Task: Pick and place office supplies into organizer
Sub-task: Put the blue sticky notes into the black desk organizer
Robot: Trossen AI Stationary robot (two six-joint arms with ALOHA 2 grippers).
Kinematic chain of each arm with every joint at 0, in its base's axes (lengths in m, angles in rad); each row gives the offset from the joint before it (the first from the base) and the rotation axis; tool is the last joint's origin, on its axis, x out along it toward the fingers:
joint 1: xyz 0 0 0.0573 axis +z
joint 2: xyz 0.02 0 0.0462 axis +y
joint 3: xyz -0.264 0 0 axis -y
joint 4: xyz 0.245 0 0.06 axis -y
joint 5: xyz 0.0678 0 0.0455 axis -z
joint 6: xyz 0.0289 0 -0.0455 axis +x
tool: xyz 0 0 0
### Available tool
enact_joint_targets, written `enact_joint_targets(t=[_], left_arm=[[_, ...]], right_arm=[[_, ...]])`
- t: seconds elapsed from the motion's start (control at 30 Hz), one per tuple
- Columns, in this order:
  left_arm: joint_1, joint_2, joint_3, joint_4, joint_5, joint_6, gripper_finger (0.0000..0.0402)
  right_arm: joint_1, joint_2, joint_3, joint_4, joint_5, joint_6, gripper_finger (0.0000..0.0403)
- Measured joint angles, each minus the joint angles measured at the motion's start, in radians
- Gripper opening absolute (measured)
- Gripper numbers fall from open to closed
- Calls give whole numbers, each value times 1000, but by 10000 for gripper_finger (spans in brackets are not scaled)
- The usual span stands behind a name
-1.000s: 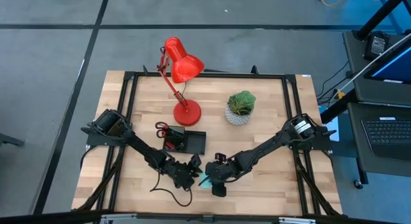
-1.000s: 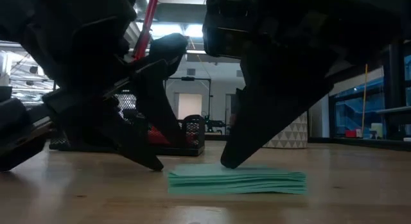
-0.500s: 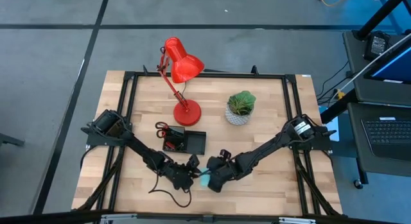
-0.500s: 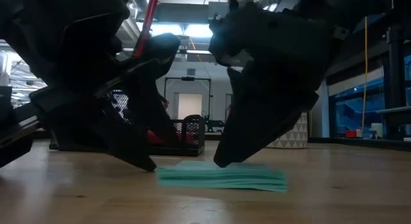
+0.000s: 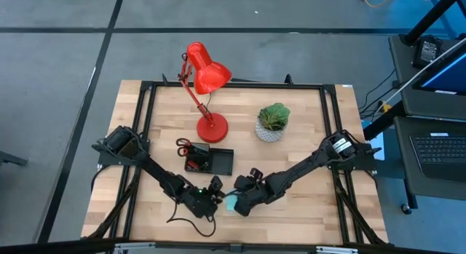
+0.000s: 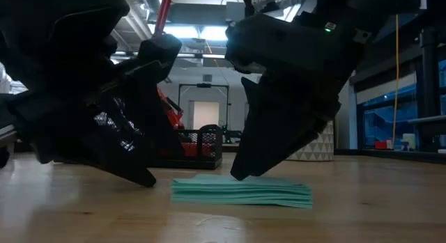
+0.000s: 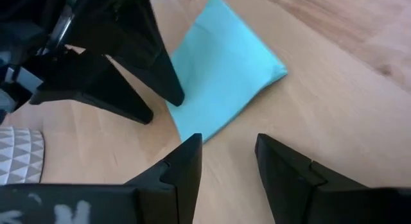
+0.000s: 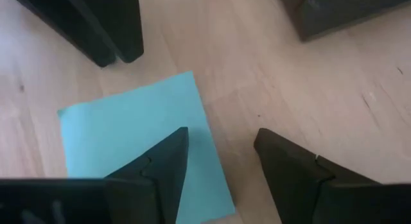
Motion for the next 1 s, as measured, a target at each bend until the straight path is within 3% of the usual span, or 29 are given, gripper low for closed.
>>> enact_joint_targets(t=[0.33, 0.6, 0.7, 0.83, 1.0], left_arm=[[-42, 4, 68, -138, -58, -96, 148], [-60, 3, 68, -150, -79, -165, 140], [-64, 3, 68, -150, -89, -187, 137], [-61, 3, 68, -149, -116, -255, 134], [-48, 3, 69, -141, -152, -369, 134]], right_arm=[[-3, 4, 205, -271, 54, -209, 194], [35, 0, 391, -490, 16, -722, 194], [49, 0, 436, -519, -60, -972, 194], [50, -2, 441, -523, -73, -1222, 194], [31, -2, 441, -518, -72, -1301, 194]])
